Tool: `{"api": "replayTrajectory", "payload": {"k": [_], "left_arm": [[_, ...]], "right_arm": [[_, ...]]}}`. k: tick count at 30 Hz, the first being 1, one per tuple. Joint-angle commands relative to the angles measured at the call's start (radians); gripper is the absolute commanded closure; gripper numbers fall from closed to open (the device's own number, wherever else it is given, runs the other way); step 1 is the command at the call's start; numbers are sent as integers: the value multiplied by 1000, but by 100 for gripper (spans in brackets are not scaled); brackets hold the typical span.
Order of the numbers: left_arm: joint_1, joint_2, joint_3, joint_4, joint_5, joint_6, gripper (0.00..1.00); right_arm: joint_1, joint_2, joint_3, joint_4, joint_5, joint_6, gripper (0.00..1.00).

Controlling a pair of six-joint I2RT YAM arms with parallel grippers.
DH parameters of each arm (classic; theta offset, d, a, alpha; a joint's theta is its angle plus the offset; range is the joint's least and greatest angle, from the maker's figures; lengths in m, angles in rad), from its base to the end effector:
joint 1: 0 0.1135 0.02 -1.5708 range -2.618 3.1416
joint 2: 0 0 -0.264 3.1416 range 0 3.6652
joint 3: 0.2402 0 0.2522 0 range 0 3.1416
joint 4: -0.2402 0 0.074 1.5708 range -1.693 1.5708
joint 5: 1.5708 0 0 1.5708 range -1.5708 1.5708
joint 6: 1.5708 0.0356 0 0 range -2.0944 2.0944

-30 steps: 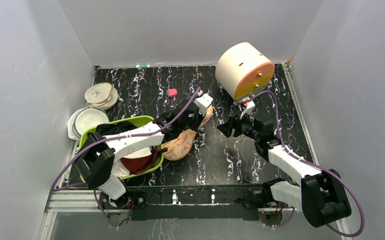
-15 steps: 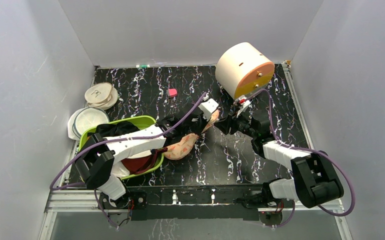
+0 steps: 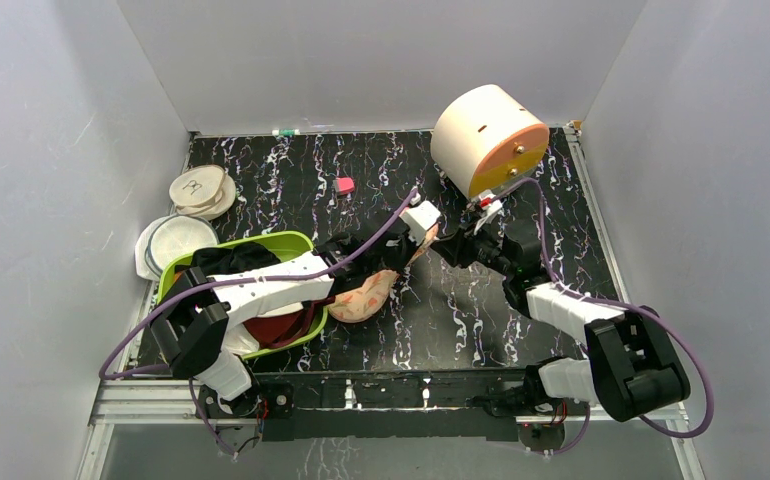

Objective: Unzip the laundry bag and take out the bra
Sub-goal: Unzip the laundry bag at the center of the board.

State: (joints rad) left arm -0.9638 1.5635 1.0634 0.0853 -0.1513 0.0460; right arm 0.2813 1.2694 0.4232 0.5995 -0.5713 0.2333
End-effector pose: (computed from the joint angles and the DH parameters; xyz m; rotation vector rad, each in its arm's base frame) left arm 0.2107 -0.2941 0.2687 0.8833 1.8031 -0.4432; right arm 0.2346 0.0878 0.1966 -0.4599 1.8087 0.8775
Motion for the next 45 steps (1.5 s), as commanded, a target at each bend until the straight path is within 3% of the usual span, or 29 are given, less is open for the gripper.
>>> {"api": "replayTrajectory", "payload": {"k": [1, 17, 21, 24, 27, 28, 35, 41, 45], "left_arm": [[-13, -23, -2, 11, -11, 16, 100], [-25, -20, -5, 11, -19, 27, 100], [-27, -24, -5, 10, -28, 34, 100], [-28, -31, -6, 10, -38, 42, 100], [-29, -43, -8, 9, -45, 50, 100], [-29, -48, -8, 10, -46, 53, 100], [-36, -92, -38, 36, -48, 96, 100], [-45, -113, -55, 49, -37, 112, 100], [-49, -114, -55, 51, -28, 114, 100]], "right_arm": [[3, -59, -7, 43, 67, -26, 74], [4, -5, 9, 53, -45, -54, 66], [3, -35, -2, 36, -5, -70, 56], [3, -92, -43, 70, 44, -93, 38], [3, -137, -183, 287, 95, -119, 24], [3, -137, -201, 325, 91, -142, 23], [4, -78, -175, 307, -70, -238, 27], [-12, -82, -189, 364, -100, -255, 29], [-15, -70, -155, 348, -176, -269, 42]]}}
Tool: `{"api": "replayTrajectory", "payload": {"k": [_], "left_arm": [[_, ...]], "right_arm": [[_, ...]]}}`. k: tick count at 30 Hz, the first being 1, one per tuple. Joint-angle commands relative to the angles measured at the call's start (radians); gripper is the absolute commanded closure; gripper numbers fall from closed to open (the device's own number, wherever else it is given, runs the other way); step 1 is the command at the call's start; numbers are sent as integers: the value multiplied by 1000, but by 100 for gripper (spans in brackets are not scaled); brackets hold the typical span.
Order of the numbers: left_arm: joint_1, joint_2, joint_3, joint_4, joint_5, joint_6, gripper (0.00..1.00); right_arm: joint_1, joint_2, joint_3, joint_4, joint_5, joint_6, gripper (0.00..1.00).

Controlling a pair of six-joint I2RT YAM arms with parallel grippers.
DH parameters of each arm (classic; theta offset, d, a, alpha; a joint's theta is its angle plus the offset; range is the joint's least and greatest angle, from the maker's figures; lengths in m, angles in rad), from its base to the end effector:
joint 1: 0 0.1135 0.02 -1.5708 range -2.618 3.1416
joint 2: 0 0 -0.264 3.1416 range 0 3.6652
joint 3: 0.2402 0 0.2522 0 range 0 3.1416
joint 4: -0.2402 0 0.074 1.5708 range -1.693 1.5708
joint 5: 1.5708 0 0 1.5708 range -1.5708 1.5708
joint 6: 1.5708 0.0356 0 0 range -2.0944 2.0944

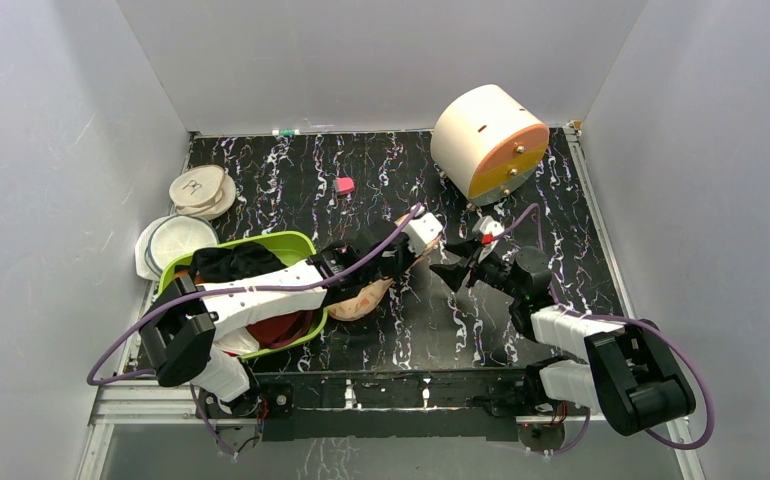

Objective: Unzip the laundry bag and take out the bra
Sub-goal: Unzip the laundry bag at the center of the board.

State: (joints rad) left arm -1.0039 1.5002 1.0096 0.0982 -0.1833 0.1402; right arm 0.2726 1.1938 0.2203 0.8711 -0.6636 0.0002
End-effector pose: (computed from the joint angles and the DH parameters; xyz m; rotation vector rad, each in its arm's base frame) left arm 0.1915 -0.2888 0.2727 0.9660 1.7242 -0.3872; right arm 0.1980 0.0781 0.1797 -0.7238 1.5467 0.7567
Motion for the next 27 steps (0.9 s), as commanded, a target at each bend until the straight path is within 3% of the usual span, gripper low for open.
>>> {"api": "replayTrajectory", "payload": {"k": [1, 5, 16, 27], "left_arm": [[-11, -52, -1, 38, 4, 21, 100], [-14, -54, -2, 37, 2, 26, 100], [-27, -52, -6, 35, 1, 40, 100], [-38, -37, -3, 30, 6, 43, 100]], "right_arm": [[-8, 10, 52, 75, -93, -39, 43], [-11, 28, 65, 82, -125, -36, 51], [-22, 32, 71, 124, -149, -7, 55], [-22, 82, 107, 110, -207, 14, 75]]}}
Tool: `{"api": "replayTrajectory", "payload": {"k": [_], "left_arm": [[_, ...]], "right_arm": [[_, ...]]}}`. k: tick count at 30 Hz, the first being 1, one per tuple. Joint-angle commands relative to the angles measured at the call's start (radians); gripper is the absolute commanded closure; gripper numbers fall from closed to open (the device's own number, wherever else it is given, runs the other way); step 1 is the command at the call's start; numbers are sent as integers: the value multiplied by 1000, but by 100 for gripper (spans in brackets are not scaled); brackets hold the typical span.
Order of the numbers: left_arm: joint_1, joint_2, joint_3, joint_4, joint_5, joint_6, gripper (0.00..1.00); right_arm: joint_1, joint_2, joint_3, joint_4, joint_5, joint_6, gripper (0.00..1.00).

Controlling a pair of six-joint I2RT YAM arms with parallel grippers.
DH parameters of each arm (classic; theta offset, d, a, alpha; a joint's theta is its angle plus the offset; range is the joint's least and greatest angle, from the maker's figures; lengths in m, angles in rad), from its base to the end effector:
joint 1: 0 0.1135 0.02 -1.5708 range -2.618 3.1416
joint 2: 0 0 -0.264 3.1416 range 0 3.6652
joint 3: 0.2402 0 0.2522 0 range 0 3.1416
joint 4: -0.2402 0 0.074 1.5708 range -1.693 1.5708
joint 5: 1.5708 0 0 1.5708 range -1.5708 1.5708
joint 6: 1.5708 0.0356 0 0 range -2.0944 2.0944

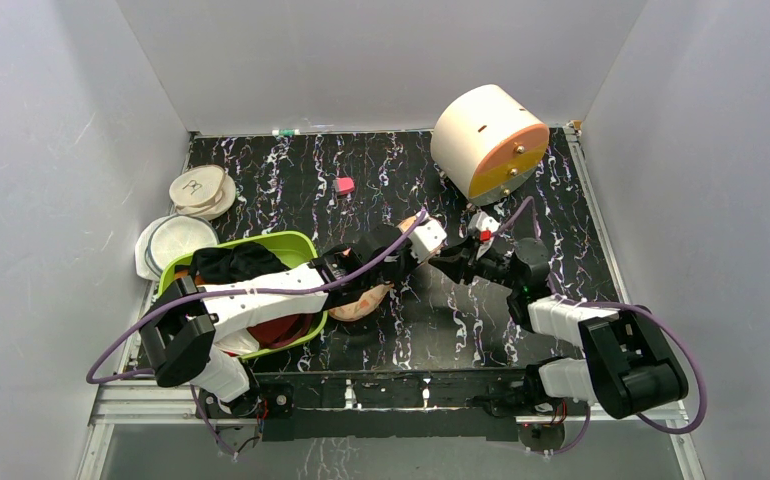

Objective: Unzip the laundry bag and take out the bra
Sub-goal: Unzip the laundry bag at the center of the board.

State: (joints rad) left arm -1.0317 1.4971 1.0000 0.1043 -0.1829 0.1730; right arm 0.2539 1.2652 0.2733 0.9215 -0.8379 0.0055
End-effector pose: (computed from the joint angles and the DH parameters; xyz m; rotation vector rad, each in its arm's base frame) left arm 0.1828 -0.2929 0.2710 1.0182 1.6941 -0.3842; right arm 0.2086 0.0815 0.1862 -0.8371 1.4703 0.8784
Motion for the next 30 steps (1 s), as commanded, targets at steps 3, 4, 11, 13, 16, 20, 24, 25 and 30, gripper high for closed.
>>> {"api": "replayTrajectory", "payload": {"k": [3, 4, 11, 13, 16, 20, 24, 25, 30], "left_arm": [[-14, -32, 6, 24, 3, 13, 100], [-13, -33, 6, 25, -1, 14, 100], [-18, -35, 5, 25, -27, 21, 100], [-20, -33, 5, 25, -31, 26, 100], [-31, -27, 1, 22, -44, 62, 100], [-46, -32, -10, 21, -9, 83, 100], [-54, -15, -4, 12, -16, 84, 100], [-54, -4, 3, 7, -38, 85, 100], [-54, 32, 27, -8, -90, 75, 97]], "right_arm": [[-4, 13, 55, 56, -30, 5, 79], [-4, 14, 55, 54, -28, 5, 82], [-12, -18, 50, -29, 30, -12, 100], [-13, -48, 53, -105, 98, -33, 100], [-14, -97, 59, -216, 212, -68, 100], [-19, -66, 104, -253, 282, -50, 100], [-42, -33, 145, -288, 272, -10, 100], [-49, -32, 151, -296, 260, 4, 100], [-59, -40, 176, -356, 160, 38, 100]]}}
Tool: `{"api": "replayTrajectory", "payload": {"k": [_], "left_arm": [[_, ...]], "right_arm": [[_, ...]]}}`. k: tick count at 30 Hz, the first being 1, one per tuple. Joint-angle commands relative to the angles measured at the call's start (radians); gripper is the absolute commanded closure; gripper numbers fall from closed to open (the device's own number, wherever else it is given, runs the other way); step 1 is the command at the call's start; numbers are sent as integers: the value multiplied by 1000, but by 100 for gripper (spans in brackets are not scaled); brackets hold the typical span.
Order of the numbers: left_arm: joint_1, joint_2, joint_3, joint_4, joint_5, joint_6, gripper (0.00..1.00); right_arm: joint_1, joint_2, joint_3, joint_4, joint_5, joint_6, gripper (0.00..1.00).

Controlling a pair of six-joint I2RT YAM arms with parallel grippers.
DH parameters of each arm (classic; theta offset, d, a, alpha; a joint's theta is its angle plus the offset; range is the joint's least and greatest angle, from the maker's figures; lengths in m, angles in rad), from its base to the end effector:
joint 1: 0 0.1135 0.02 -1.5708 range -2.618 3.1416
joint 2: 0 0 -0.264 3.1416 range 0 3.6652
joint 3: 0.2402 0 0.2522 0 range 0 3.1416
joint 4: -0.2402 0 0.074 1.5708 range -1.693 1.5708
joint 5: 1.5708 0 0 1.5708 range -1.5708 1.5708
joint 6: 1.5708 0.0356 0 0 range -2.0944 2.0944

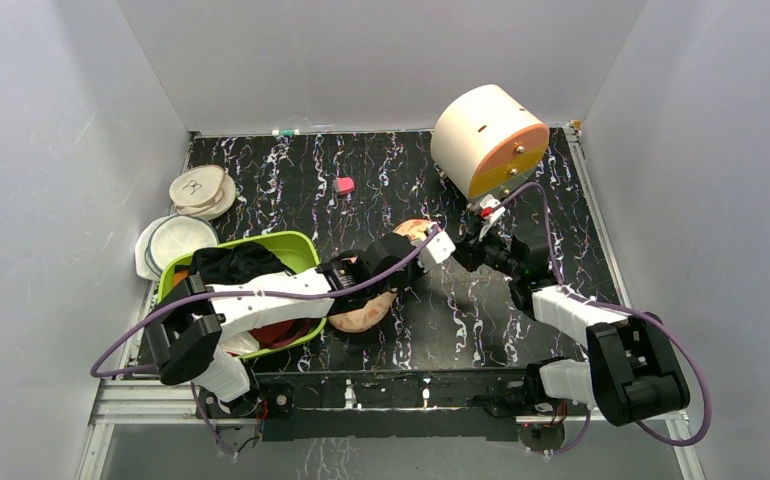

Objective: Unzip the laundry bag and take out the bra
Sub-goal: Unzip the laundry bag at the center of the board.

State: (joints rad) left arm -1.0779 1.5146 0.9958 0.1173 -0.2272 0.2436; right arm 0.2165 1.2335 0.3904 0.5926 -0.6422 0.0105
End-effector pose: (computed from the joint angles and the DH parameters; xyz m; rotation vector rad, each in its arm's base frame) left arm 0.1716 -0.3025 0.2653 1.0915 1.6465 -0.3227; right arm 0.2295 0.0723 0.1942 -0.6381 1.7177 0.7423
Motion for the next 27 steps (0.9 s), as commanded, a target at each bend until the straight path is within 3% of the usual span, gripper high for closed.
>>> {"api": "replayTrajectory", "payload": {"k": [1, 4, 9, 16, 20, 24, 27], "left_arm": [[-8, 16, 33, -23, -37, -2, 92], [-8, 24, 42, -32, -8, -23, 80], [-8, 38, 77, -57, 45, -93, 59], [-8, 102, 222, -167, 75, -310, 36], [-8, 162, 310, -267, -19, -430, 37], [-8, 244, 390, -358, -147, -491, 54], [-8, 292, 450, -410, -119, -498, 62]], "right_arm": [[-22, -8, 67, -54, -58, 38, 100], [-22, -11, 80, -118, -91, 47, 100], [-22, -51, 31, -76, -153, 84, 100], [-22, -83, 3, -91, -165, 96, 100], [-22, -106, -12, -70, -159, 108, 100], [-22, -119, -27, -45, -182, 117, 100], [-22, -130, -34, -35, -176, 120, 100]]}}
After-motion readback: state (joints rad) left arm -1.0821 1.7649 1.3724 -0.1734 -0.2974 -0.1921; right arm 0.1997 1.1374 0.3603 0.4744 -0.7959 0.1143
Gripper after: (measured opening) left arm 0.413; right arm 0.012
